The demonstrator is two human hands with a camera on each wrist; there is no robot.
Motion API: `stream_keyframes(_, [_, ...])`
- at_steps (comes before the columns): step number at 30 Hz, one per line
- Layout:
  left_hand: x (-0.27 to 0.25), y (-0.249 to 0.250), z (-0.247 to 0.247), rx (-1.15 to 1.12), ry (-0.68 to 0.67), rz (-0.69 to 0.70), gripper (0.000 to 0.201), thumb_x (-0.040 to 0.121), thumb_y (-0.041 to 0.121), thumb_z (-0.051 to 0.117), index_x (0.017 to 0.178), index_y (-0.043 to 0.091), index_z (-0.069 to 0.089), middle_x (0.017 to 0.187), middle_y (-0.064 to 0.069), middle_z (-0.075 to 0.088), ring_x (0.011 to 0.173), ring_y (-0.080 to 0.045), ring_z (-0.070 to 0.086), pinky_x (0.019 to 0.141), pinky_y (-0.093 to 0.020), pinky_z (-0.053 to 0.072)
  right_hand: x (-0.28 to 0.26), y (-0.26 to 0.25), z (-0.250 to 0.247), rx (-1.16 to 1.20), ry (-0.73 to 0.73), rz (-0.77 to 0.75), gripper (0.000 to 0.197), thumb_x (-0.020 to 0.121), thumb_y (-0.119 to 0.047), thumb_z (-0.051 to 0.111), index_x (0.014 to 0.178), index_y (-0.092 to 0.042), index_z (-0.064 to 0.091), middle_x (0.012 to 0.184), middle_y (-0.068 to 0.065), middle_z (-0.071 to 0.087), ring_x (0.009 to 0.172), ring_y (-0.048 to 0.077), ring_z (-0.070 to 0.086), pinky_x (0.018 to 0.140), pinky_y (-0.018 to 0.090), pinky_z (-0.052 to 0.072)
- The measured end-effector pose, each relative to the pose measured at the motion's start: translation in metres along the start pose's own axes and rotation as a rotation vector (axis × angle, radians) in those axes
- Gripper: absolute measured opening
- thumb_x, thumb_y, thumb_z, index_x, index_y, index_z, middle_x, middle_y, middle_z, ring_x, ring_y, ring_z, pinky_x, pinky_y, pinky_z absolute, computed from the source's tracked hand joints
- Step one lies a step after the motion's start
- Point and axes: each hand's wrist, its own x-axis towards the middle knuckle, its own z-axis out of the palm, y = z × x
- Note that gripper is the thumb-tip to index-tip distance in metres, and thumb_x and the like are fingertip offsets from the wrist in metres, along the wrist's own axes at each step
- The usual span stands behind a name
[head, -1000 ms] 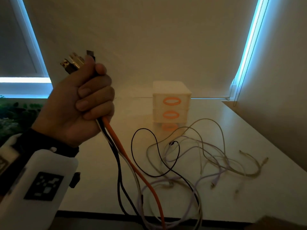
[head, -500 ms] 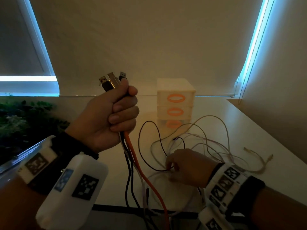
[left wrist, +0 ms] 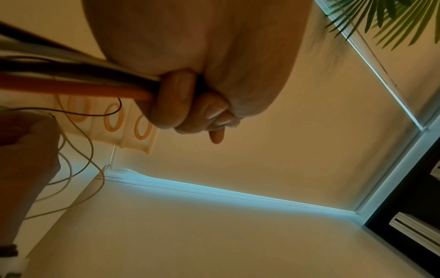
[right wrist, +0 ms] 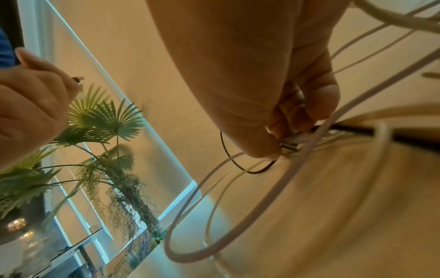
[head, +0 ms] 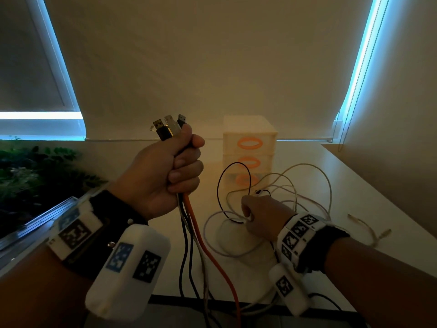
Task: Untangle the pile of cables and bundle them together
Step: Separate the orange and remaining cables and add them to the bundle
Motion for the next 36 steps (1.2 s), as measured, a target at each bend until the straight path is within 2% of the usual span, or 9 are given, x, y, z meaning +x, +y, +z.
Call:
stream_keyframes(5, [-0.001, 0.000, -0.003, 0.014, 0.022, 0.007, 0.037, 0.106, 0.041, 0.043, 0.086, 0.013, 0.056, 0.051, 0.007, 0.028, 0.033, -0.003, 0.024, 0.031, -0.018, 0.015, -0.008, -0.002, -0.005, -0.065, -0.008, -0.037, 0.001, 0.090, -0.028, 0.059, 0.090, -0.029, 0.059, 0.099, -0.005, 0.049, 0.092, 0.021, 0.057, 0.080, 0.036, 0.053])
stream_keyframes(8, [-0.002, 0.000, -0.006, 0.023, 0.018, 0.007, 0.036, 0.106, 0.041, 0.043, 0.087, 0.014, 0.056, 0.051, 0.007, 0.028, 0.033, -0.003, 0.025, 0.031, -0.018, 0.016, -0.026, -0.023, -0.015, -0.024, 0.033, -0.174, 0.017, 0.092, -0.040, 0.062, 0.101, -0.026, 0.065, 0.102, -0.008, 0.051, 0.093, 0.014, 0.055, 0.082, 0.029, 0.049])
stream_keyframes(12, [-0.002, 0.002, -0.008, 0.018, -0.006, -0.005, 0.036, 0.106, 0.041, 0.043, 0.086, 0.014, 0.056, 0.052, 0.007, 0.027, 0.033, -0.004, 0.025, 0.031, -0.018, 0.015, -0.040, -0.071, -0.017, 0.048, -0.193, -0.357, 0.025, 0.096, -0.041, 0.057, 0.108, -0.021, 0.066, 0.090, -0.011, 0.059, 0.080, 0.004, 0.053, 0.074, 0.021, 0.047])
stream_keyframes(16, [-0.007, 0.002, -0.008, 0.034, -0.016, -0.012, 0.037, 0.107, 0.040, 0.043, 0.086, 0.013, 0.057, 0.053, 0.007, 0.027, 0.033, -0.005, 0.025, 0.032, -0.018, 0.014, -0.037, -0.099, 0.001, 0.043, -0.368, -0.363, 0.032, 0.095, -0.037, 0.060, 0.127, -0.034, 0.058, 0.097, -0.012, 0.060, 0.095, 0.010, 0.057, 0.084, 0.029, 0.049])
stream_keyframes(19, [-0.011, 0.003, -0.010, 0.035, -0.010, -0.015, 0.037, 0.107, 0.040, 0.042, 0.085, 0.013, 0.057, 0.052, 0.007, 0.027, 0.033, -0.004, 0.024, 0.030, -0.018, 0.016, -0.033, -0.102, 0.010, 0.103, -0.471, -0.264, 0.028, 0.092, -0.030, 0.066, 0.119, -0.022, 0.063, 0.117, -0.001, 0.062, 0.107, 0.017, 0.059, 0.094, 0.036, 0.051])
stream_keyframes(25, [-0.012, 0.001, -0.014, 0.022, 0.016, -0.010, 0.037, 0.105, 0.039, 0.044, 0.087, 0.011, 0.057, 0.053, 0.005, 0.027, 0.034, -0.004, 0.024, 0.032, -0.018, 0.014, -0.039, -0.094, 0.008, -0.008, -0.283, -0.240, 0.016, 0.086, -0.026, 0.064, 0.101, -0.024, 0.059, 0.103, 0.000, 0.062, 0.090, 0.018, 0.058, 0.071, 0.034, 0.052])
stream_keyframes(29, [-0.013, -0.006, -0.015, 0.003, 0.009, -0.010, 0.035, 0.103, 0.039, 0.046, 0.087, 0.010, 0.058, 0.053, 0.005, 0.027, 0.034, -0.004, 0.024, 0.035, -0.019, 0.012, -0.044, -0.074, -0.008, 0.635, 0.122, -0.094, 0.011, 0.085, -0.012, 0.065, 0.090, -0.018, 0.056, 0.092, 0.006, 0.065, 0.073, 0.027, 0.071, 0.065, 0.049, 0.061])
stream_keyframes(33, [-0.008, -0.017, -0.009, 0.024, 0.022, -0.016, 0.037, 0.105, 0.039, 0.045, 0.087, 0.010, 0.059, 0.053, 0.004, 0.027, 0.035, -0.005, 0.023, 0.036, -0.019, 0.013, -0.048, -0.076, -0.053, 1.209, 0.377, -0.106, 0.012, 0.089, -0.002, 0.067, 0.094, -0.007, 0.057, 0.091, 0.014, 0.063, 0.060, 0.024, 0.068, 0.055, 0.030, 0.055])
stream_keyframes(36, [-0.003, -0.022, 0.002, 0.082, 0.034, -0.004, 0.036, 0.106, 0.037, 0.044, 0.090, 0.008, 0.059, 0.056, 0.002, 0.027, 0.038, -0.007, 0.021, 0.039, -0.022, 0.011, -0.049, -0.077, -0.075, 1.287, 0.493, -0.170, 0.012, 0.088, -0.003, 0.069, 0.099, -0.005, 0.063, 0.096, 0.017, 0.067, 0.064, 0.019, 0.069, 0.060, 0.027, 0.055])
